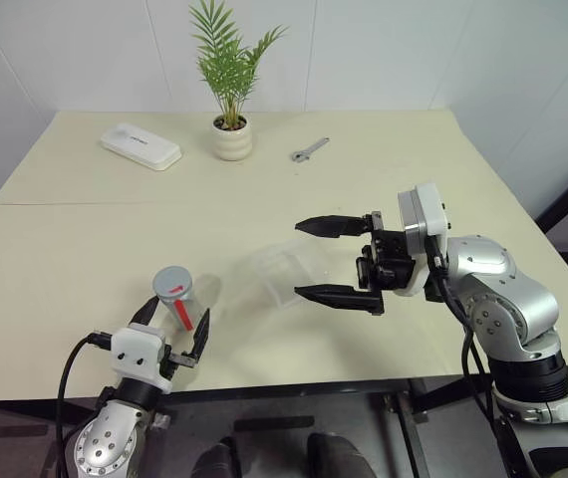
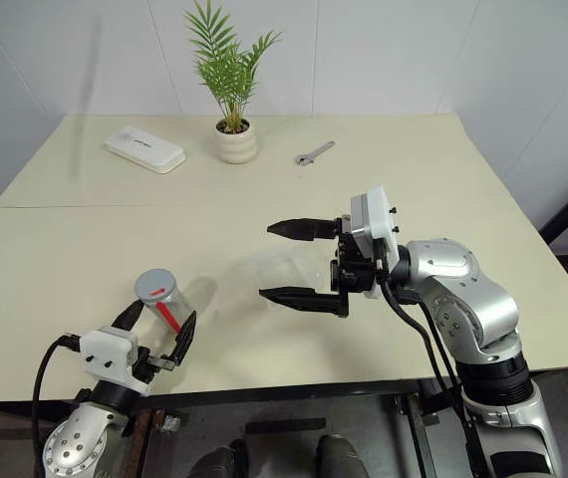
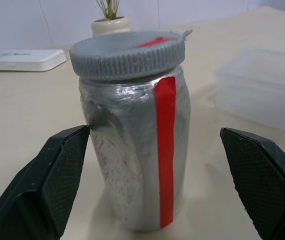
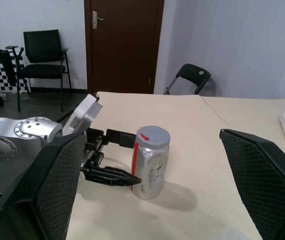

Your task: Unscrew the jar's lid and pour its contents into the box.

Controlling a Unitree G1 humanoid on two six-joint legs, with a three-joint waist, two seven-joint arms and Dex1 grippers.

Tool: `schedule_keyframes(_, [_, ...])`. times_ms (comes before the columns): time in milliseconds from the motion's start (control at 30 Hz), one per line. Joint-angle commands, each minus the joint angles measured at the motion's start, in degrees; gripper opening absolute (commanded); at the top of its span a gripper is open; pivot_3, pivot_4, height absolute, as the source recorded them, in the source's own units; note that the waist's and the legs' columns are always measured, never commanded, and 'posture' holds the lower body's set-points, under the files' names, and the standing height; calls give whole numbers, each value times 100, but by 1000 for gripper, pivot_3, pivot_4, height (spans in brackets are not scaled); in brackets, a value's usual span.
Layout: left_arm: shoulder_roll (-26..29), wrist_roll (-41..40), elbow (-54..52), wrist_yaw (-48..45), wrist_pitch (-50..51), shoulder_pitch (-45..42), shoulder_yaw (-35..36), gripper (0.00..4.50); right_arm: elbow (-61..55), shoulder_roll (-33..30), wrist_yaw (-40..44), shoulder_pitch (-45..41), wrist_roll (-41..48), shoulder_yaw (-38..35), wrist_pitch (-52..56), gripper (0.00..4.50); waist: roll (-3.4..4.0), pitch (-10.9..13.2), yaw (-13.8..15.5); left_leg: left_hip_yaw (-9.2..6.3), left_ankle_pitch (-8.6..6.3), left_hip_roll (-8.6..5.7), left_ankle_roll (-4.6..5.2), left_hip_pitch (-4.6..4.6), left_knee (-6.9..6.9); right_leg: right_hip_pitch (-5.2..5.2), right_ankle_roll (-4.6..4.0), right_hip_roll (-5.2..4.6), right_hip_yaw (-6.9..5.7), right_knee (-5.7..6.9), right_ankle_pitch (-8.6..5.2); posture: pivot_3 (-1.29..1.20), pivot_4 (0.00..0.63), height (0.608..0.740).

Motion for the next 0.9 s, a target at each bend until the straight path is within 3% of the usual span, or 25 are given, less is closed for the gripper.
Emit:
schedule_keyframes(33, [-8,49,-54,186,-68,13,-60,4462,-214,-29,-48,-6,125,-144,-18,4500,0,0,3,0,0,0,0,0,0,0,0,0,0,0,0,0,150,740])
schedule_keyframes(833, [-86,348,812,1029,-6,-1037,-444,4462,-249,-83,-64,60,106,-104,4,4500,-1,0,30,0,1,-1,2,0,14,-1,13,6,9,11,7,0,150,740])
schedule_keyframes(900, [-39,325,830,1037,2,-1069,-400,4081,-236,-72,-61,79,86,-88,-16,4500,-1,0,29,1,1,0,2,2,14,-1,13,7,11,12,7,0,150,740])
